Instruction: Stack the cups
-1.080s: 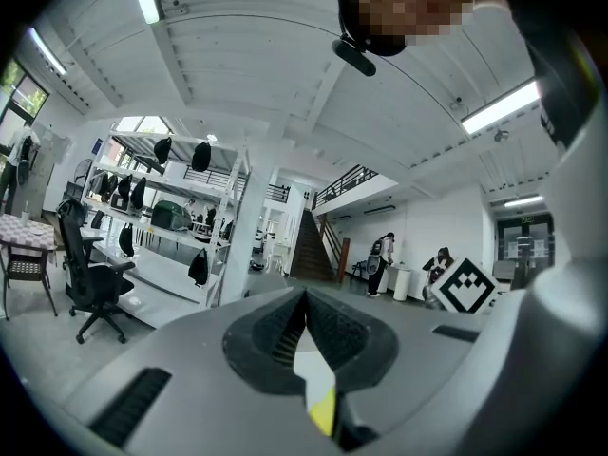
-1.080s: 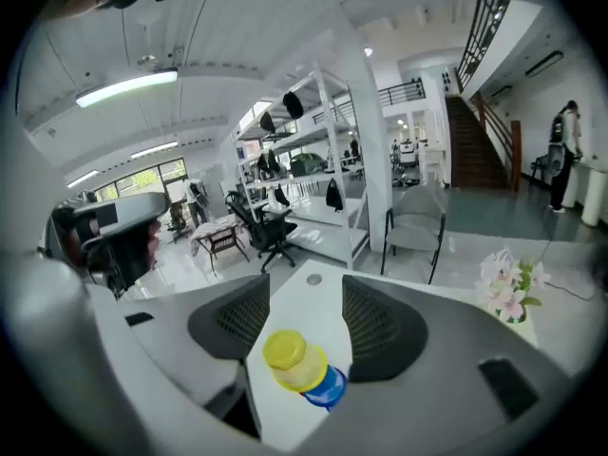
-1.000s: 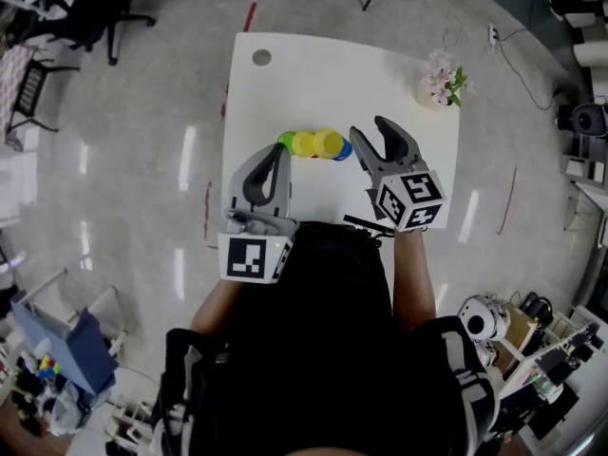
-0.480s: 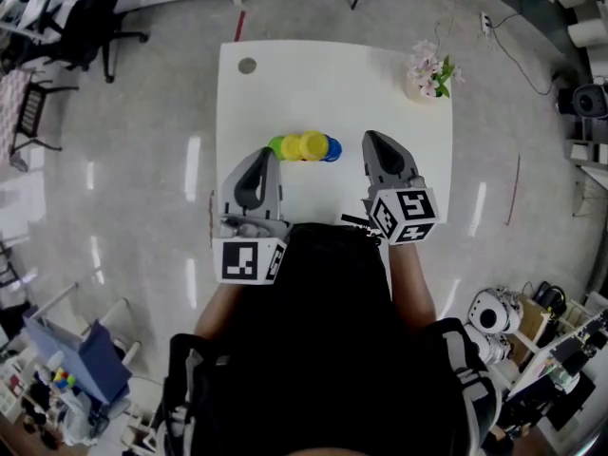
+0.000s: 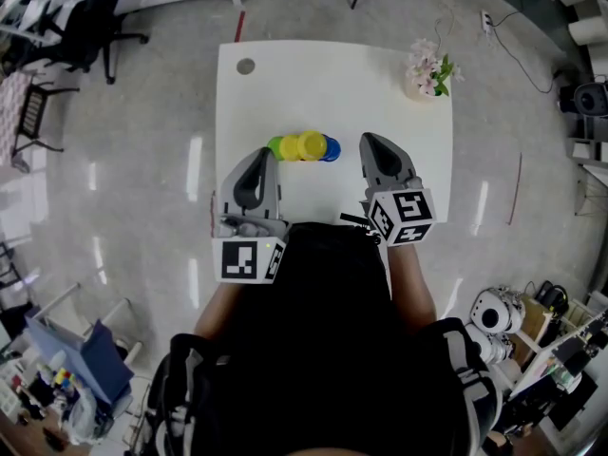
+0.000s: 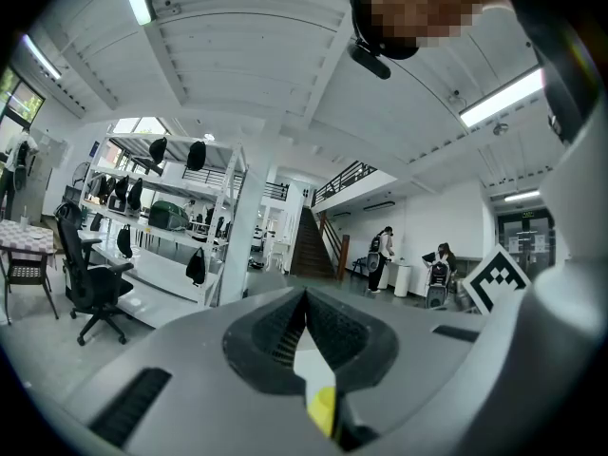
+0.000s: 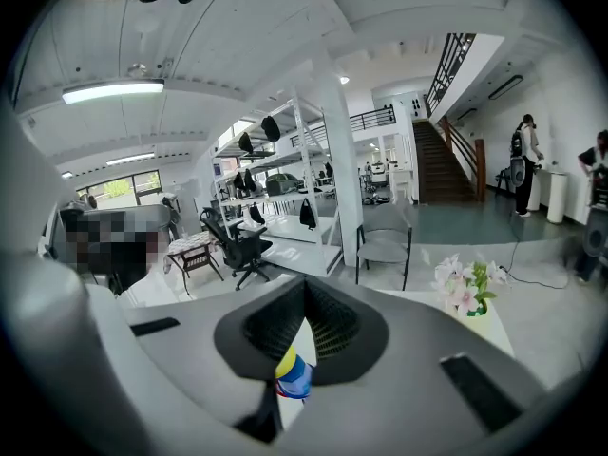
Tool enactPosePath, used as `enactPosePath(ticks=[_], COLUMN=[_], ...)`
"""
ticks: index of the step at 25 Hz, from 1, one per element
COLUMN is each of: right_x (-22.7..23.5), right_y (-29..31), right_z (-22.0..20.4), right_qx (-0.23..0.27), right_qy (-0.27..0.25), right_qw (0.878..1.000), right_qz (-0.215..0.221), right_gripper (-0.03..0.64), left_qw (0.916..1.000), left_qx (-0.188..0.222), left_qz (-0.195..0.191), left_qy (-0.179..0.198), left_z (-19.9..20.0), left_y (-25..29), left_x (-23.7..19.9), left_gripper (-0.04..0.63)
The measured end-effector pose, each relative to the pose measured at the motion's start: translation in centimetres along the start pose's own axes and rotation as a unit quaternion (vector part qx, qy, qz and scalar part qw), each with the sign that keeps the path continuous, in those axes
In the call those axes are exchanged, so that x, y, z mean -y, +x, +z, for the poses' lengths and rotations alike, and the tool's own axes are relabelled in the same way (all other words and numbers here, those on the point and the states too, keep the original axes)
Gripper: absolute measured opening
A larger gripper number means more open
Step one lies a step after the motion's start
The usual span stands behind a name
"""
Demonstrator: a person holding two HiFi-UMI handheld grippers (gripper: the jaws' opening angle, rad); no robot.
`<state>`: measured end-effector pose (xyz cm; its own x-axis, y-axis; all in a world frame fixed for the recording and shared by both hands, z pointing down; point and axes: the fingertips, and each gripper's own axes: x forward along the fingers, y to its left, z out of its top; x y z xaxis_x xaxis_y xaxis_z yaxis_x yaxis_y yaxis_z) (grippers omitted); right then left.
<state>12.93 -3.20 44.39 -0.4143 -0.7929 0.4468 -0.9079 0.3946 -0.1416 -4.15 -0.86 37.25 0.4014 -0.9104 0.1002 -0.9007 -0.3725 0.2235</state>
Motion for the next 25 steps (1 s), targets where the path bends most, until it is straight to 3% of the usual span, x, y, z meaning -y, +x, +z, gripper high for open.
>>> enactPosePath(ticks=[13, 18, 25], right_x=[0.00, -0.17, -0.19], right_y=[0.16, 0.30, 0.17], right_z=[-0.15, 0.19, -0.12], right_qx=[-0.007, -0.008, -0.009], right_qy=[0.001, -0.004, -0.003], right_qw=[1.000, 1.000, 1.000], right_qz=[0.004, 0.005, 0.007], right_gripper=[0.025, 0.025, 0.025], left_qw=[0.9998, 1.0000, 1.0000], left_qx=[0.003, -0.002, -0.003], left_qz=[-0.004, 0.000, 0.000], left_qy=[0.017, -0.003, 0.000], left_z=[0.04, 0.35, 0.05], left_y=[0.19, 0.33, 0.17], left_x=[-0.17, -0.22, -0.07], left_gripper=[0.021, 0.021, 0.021])
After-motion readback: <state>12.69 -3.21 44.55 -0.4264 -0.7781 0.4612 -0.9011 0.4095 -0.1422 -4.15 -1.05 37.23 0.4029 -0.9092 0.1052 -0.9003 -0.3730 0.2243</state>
